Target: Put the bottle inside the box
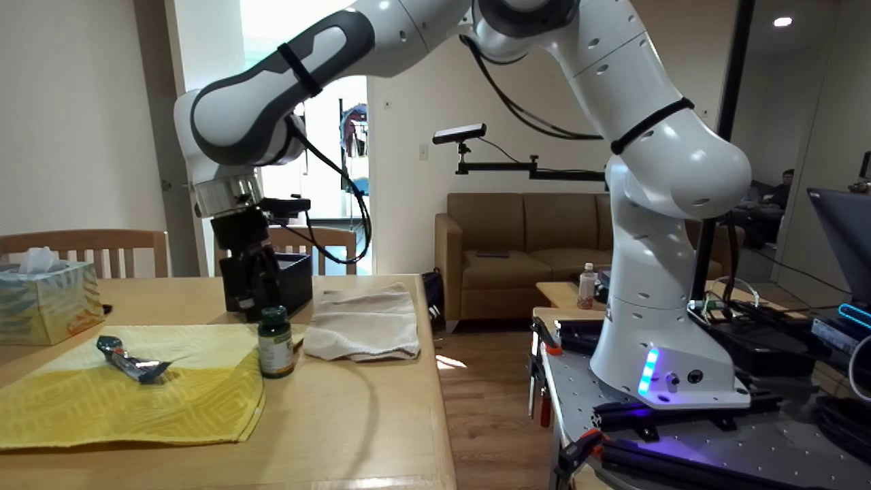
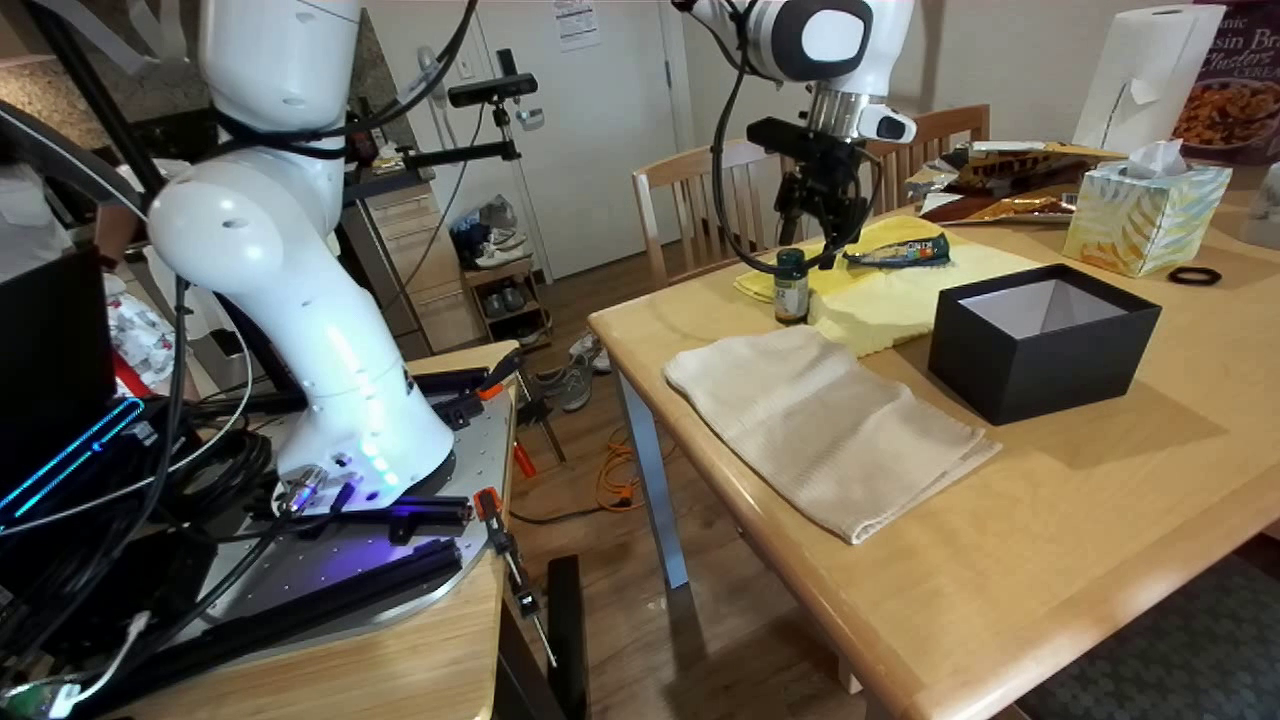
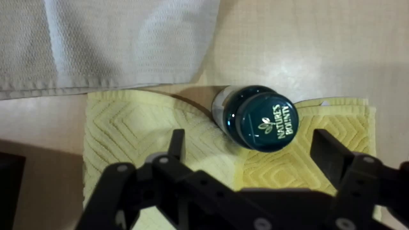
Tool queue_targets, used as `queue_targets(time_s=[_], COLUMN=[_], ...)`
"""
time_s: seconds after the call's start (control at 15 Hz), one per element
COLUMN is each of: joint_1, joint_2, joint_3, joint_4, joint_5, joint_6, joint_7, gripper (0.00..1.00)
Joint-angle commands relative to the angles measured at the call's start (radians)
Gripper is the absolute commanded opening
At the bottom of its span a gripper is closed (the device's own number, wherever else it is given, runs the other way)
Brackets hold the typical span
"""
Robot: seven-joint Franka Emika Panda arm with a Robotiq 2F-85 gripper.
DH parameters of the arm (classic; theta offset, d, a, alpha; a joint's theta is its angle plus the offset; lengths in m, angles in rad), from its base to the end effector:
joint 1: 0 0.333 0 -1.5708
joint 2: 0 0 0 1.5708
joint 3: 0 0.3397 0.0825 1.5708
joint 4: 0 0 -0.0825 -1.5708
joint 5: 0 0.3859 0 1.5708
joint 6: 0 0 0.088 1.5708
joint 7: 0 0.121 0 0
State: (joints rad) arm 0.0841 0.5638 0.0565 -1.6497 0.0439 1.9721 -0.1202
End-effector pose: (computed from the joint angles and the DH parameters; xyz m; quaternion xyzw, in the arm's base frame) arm 0.6598 0.0928 0.2729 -0.9854 -0.1157 0.1204 0.0333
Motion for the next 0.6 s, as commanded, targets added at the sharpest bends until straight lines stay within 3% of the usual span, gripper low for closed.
queue_targets(time_s=[0.0,0.53], joint_1=[0.007,0.024], joint_2=[-0.036,-0.146], joint_3=[-0.003,-0.002], joint_4=[-0.059,-0.208], joint_5=[-0.009,-0.009], joint_6=[0.037,0.2], joint_7=[0.08,0.193], gripper=[1.0,1.0])
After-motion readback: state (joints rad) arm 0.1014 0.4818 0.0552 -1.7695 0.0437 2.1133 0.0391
